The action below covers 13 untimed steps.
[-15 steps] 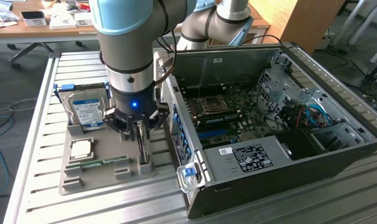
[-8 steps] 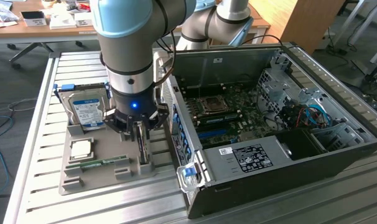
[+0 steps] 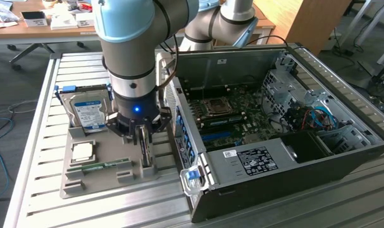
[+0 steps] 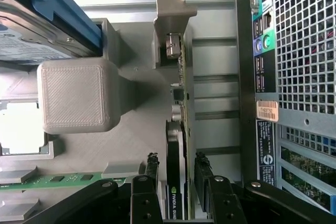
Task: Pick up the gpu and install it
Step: 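Pick up the gpu and move the gpu toward the slot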
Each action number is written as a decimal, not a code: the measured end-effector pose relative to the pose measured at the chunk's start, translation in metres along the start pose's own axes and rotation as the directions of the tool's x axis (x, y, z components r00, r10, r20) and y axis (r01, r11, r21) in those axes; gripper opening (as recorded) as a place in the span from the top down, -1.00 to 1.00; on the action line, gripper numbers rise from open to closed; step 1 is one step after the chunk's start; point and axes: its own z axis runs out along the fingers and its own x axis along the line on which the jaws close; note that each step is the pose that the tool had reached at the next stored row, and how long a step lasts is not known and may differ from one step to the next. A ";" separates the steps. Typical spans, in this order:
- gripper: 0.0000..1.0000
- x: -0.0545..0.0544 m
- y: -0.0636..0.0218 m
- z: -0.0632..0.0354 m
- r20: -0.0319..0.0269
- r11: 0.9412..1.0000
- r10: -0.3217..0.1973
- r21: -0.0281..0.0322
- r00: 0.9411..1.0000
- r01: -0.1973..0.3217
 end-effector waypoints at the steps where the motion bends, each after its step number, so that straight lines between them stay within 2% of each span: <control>1: 0.17 0.000 0.0001 0.0006 0.000 1.000 0.000 0.000 1.000 0.000; 13: 0.17 -0.001 0.0016 0.0029 0.000 1.000 0.000 0.000 1.000 0.000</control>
